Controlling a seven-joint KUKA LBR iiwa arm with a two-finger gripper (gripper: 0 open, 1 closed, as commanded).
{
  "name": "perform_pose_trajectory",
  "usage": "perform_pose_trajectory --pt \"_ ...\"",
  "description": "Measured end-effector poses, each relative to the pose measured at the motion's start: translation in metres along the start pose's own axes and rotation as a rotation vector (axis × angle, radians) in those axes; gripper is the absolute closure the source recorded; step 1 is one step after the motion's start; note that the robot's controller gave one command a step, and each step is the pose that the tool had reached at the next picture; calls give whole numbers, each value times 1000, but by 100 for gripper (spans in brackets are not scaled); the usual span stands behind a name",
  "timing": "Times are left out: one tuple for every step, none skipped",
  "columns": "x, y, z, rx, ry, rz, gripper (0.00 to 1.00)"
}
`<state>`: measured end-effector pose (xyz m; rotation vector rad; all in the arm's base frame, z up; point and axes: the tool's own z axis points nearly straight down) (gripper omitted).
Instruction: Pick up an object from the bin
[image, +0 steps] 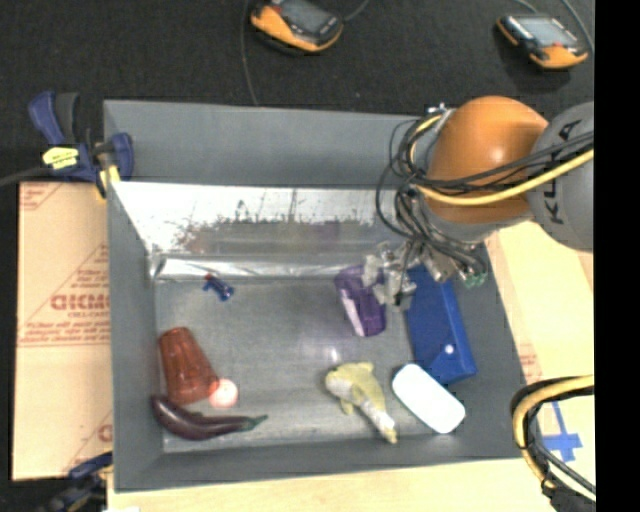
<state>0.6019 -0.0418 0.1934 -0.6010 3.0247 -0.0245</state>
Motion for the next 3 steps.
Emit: perform_pose_trajectory --pt "-1 1 36 -1 -4 -5 100" --pt "-8 4 61 4 -9 -54 100" --pt "1 -5 15 0 -7 42 100"
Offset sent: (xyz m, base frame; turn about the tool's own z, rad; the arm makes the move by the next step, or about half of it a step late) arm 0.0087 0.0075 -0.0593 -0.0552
